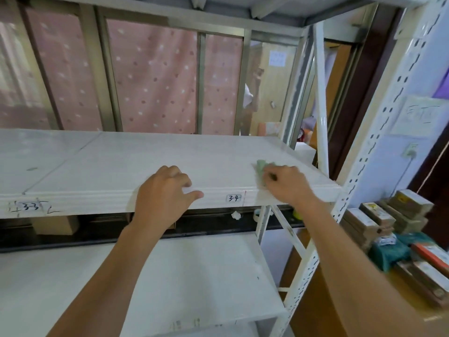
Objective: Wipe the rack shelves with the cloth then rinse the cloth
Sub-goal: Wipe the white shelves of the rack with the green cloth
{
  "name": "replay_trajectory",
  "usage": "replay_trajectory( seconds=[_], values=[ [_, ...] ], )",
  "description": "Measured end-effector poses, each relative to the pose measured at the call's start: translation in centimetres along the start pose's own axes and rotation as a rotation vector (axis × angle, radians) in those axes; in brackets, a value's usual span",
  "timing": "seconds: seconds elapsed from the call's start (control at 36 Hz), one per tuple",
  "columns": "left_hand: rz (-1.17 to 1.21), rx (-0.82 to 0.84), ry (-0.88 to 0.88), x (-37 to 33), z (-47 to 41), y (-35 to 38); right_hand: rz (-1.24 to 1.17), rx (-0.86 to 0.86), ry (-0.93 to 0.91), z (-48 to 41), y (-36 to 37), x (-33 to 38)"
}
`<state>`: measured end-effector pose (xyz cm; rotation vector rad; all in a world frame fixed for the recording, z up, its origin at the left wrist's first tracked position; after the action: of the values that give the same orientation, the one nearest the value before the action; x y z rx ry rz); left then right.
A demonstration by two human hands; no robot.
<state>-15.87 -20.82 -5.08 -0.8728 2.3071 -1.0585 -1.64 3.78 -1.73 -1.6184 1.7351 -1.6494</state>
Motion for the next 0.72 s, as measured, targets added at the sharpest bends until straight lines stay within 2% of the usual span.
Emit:
replay_trajectory(
  seconds=[0.14, 0.25, 0.36, 0.44, 0.53, 0.64, 0.72],
  values=[
    [-0.092, 0.01, -0.025, 1.7, 0.3, -0.6, -0.151, 0.02, -0.23, 1.7, 5.6, 7.5],
    [-0.103, -0.021, -0.008, 2.9, 0.6, -1.2, -0.234, 0.105, -0.428, 3.0, 8.2, 12.5],
    [-0.139, -0.03, 0.02, 4.9, 1.1, -1.6, -0.324, 0.146, -0.445, 3.3, 7.9, 12.8],
    [-0.157, -0.033, -0.029, 5.8, 1.3, -1.8, -0.253, 0.106, -0.447, 3.3, 6.6, 10.5],
    [-0.144, -0.005, -0.048, 6.2, 1.5, -1.7, -0.135, -0.011, -0.383, 2.6, 4.6, 5.7],
    [-0.104, -0.005, -0.073, 6.2, 1.8, -1.6, -0.015, -0.148, -0.085, 0.9, -0.4, -3.3],
    [-0.124, -0.023, -0.067, 6.1, 1.6, -1.6, 0.08, -0.179, 0.101, -0.2, -4.1, -8.2]
  ],
)
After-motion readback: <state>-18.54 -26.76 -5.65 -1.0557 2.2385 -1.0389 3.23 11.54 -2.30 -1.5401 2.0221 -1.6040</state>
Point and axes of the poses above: each hand's wrist, its own z-axis away from the middle knuckle, its own y-axis out of the palm, x = y × z, the point moved 1 cm from there along -z, towards the middle knuckle, and after that the axes turned 15 degrees about -z, right-handed, at the moved point
